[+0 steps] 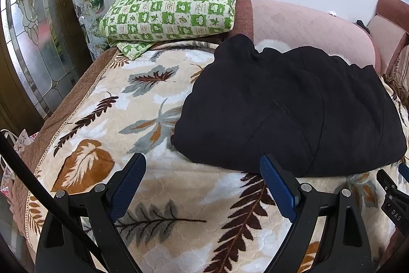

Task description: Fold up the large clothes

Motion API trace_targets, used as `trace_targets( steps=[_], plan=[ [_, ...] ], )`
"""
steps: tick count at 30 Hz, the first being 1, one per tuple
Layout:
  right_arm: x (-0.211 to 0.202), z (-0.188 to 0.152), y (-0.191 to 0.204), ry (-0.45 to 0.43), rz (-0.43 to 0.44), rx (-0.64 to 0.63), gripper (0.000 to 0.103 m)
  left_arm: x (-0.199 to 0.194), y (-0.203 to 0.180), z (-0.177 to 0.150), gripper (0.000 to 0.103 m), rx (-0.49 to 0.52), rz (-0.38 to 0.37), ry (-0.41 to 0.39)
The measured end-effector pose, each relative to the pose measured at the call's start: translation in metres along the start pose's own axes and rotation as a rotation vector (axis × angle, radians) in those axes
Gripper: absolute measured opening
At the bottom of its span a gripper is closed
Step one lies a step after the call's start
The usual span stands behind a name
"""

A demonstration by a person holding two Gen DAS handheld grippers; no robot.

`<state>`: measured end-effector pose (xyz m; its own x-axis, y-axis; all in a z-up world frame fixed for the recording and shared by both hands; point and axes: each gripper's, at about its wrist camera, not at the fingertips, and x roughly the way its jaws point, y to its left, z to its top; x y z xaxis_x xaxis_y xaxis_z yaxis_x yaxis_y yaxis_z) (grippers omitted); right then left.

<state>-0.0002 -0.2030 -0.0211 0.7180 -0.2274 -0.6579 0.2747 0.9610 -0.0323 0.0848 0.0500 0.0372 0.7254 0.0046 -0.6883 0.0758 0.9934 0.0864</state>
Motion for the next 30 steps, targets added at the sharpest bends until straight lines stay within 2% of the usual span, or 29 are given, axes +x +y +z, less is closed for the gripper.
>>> trace_targets(
  steps=[5,7,10,14,17,24,27,30],
  plan=[
    [-0.002,0.000,0.000,-0.003,0.004,0.002,0.086,0.004,0.005,0.003,0.090,0.019,-0.002,0.004],
    [-0.004,0.002,-0.003,-0.008,0.014,0.012,0.086,0.002,0.017,0.010,0.090,0.005,0.038,-0.023],
    [-0.012,0.005,-0.014,-0.023,0.025,0.051,0.086,0.001,0.047,0.020,0.090,-0.063,0.082,-0.046],
    [-0.016,0.006,-0.030,-0.020,0.042,0.119,0.089,0.012,0.082,0.023,0.090,-0.179,0.064,0.016],
    [-0.013,0.004,-0.038,0.003,0.063,0.161,0.089,0.015,0.088,0.019,0.090,-0.226,0.027,0.044],
    [-0.004,0.003,-0.040,0.044,0.116,0.217,0.089,0.017,0.057,0.015,0.090,-0.128,0.018,0.050],
    [-0.001,0.001,-0.041,0.060,0.142,0.222,0.089,0.018,0.045,0.014,0.090,-0.073,0.046,0.044],
    [0.003,0.001,-0.044,0.075,0.152,0.243,0.090,0.018,0.041,0.015,0.090,-0.058,0.043,0.038]
  ],
)
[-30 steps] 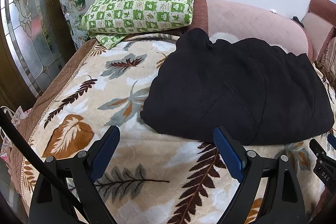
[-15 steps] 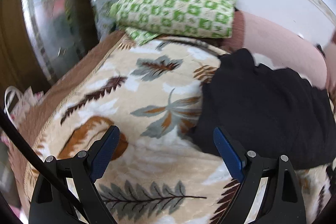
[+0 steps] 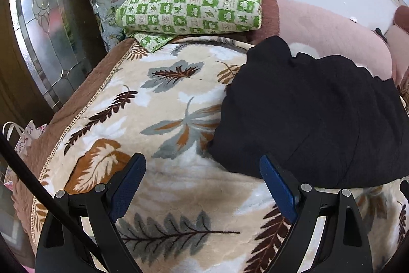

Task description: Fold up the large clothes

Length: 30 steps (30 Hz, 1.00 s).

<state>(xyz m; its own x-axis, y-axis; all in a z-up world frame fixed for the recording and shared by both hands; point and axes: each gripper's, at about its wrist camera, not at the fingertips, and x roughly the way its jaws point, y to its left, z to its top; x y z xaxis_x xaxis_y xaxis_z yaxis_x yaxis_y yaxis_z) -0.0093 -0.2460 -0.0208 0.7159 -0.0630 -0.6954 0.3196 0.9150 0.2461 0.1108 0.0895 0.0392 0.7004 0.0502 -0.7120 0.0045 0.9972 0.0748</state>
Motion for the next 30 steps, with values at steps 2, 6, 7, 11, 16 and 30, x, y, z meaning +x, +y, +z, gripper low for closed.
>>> trace_targets(
  steps=[2,6,7,11,16,30],
  plan=[
    [-0.001,0.002,-0.005,0.006,0.014,0.031,0.089,0.000,0.005,0.001,0.090,-0.034,-0.057,0.007],
    [-0.002,0.005,-0.019,0.013,0.054,0.116,0.091,0.009,0.013,0.005,0.090,-0.106,-0.155,0.048],
    [-0.001,0.006,-0.023,0.022,0.063,0.138,0.091,0.011,0.013,0.007,0.090,-0.115,-0.176,0.055],
    [0.005,0.005,-0.037,0.064,0.110,0.229,0.091,0.025,0.012,0.012,0.090,-0.100,-0.213,0.077],
    [0.010,0.006,-0.051,0.076,0.103,0.284,0.091,0.040,0.009,0.021,0.090,-0.052,-0.208,0.054],
    [0.068,0.018,-0.083,0.130,0.369,0.449,0.103,0.121,0.044,0.029,0.093,-0.301,-0.621,0.216]
  ],
)
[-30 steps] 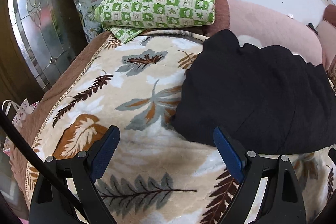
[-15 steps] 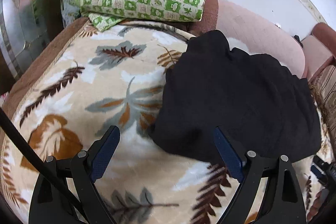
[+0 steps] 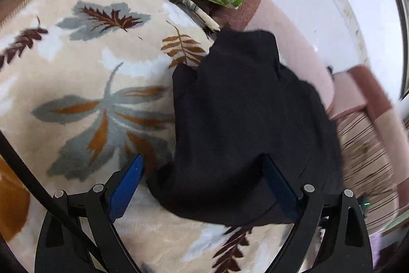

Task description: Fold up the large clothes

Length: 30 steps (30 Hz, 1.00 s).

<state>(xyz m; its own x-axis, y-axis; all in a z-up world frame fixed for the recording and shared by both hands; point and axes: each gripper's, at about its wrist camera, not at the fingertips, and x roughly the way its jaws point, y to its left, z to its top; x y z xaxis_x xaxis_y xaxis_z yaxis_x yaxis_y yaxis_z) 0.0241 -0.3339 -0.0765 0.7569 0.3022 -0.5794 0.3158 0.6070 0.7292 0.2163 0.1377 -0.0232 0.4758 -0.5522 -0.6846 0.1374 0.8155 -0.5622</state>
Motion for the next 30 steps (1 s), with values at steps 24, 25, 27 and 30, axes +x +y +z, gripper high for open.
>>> trace_targets(
  steps=[24,25,27,30],
  plan=[
    [0.010,0.016,0.045,-0.028,0.115,-0.053,0.059,0.023,-0.055,-0.004,0.048,0.049,-0.083,0.034],
    [0.006,0.014,0.047,-0.027,0.114,-0.050,0.058,0.018,-0.056,-0.006,0.048,0.052,-0.079,0.032],
    [-0.002,0.014,0.050,-0.025,0.127,-0.040,0.057,0.006,-0.062,-0.011,0.046,0.060,-0.069,0.028],
    [-0.022,0.012,0.055,-0.024,0.142,-0.051,0.056,-0.013,-0.064,-0.025,0.046,0.075,-0.055,0.027]
  ],
)
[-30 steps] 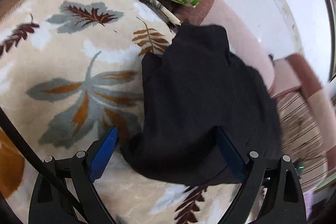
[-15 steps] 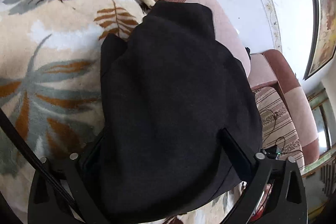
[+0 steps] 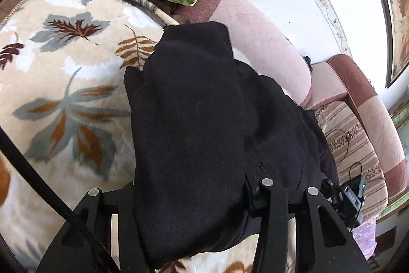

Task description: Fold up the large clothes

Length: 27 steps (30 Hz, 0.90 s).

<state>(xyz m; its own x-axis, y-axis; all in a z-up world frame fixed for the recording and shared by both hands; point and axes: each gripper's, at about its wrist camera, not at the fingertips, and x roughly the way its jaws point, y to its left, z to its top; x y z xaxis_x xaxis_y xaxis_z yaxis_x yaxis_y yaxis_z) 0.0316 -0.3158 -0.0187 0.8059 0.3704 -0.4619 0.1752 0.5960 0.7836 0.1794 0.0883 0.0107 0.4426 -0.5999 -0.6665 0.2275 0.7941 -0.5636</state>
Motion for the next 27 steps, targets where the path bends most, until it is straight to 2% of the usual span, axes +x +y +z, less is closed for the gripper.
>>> trace_targets(
  steps=[4,8,10,11,12,16,19,20,22,24,25,26,27],
  plan=[
    [-0.026,-0.014,0.011,0.026,0.009,-0.043,0.056,-0.021,0.001,-0.022,0.046,-0.029,0.007,0.012],
    [-0.041,-0.033,-0.010,0.082,-0.003,-0.020,0.057,-0.026,0.000,-0.043,0.054,0.005,0.098,0.031],
    [-0.032,-0.038,-0.027,0.122,-0.019,0.043,0.067,-0.022,0.007,-0.047,0.058,-0.019,0.114,0.051],
    [-0.027,-0.039,-0.032,0.144,-0.029,0.069,0.078,-0.021,0.011,-0.047,0.060,-0.032,0.113,0.059],
    [-0.022,-0.039,-0.040,0.169,-0.043,0.098,0.083,-0.023,0.012,-0.047,0.060,-0.039,0.110,0.062],
    [-0.044,-0.037,-0.047,0.179,-0.081,0.139,0.084,-0.046,0.001,-0.041,0.061,0.029,0.135,0.033],
    [-0.074,-0.030,-0.047,0.119,-0.138,0.145,0.084,-0.078,-0.004,-0.032,0.061,0.082,0.197,-0.078],
    [-0.086,-0.027,-0.047,0.061,-0.169,0.145,0.084,-0.089,-0.006,-0.029,0.063,0.093,0.216,-0.121],
    [-0.116,-0.015,-0.043,-0.104,-0.289,0.105,0.087,-0.099,-0.011,-0.022,0.064,0.101,0.239,-0.172],
    [-0.133,-0.005,-0.032,-0.237,-0.343,0.058,0.088,-0.101,-0.022,-0.015,0.065,0.111,0.252,-0.201],
    [-0.133,-0.001,-0.022,-0.271,-0.323,0.021,0.088,-0.096,-0.026,-0.010,0.065,0.116,0.251,-0.199],
    [-0.125,0.004,-0.007,-0.281,-0.266,-0.038,0.081,-0.087,-0.035,-0.006,0.065,0.123,0.245,-0.193],
    [-0.115,0.006,0.005,-0.268,-0.213,-0.077,0.070,-0.080,-0.040,-0.004,0.065,0.127,0.239,-0.186]
  ],
)
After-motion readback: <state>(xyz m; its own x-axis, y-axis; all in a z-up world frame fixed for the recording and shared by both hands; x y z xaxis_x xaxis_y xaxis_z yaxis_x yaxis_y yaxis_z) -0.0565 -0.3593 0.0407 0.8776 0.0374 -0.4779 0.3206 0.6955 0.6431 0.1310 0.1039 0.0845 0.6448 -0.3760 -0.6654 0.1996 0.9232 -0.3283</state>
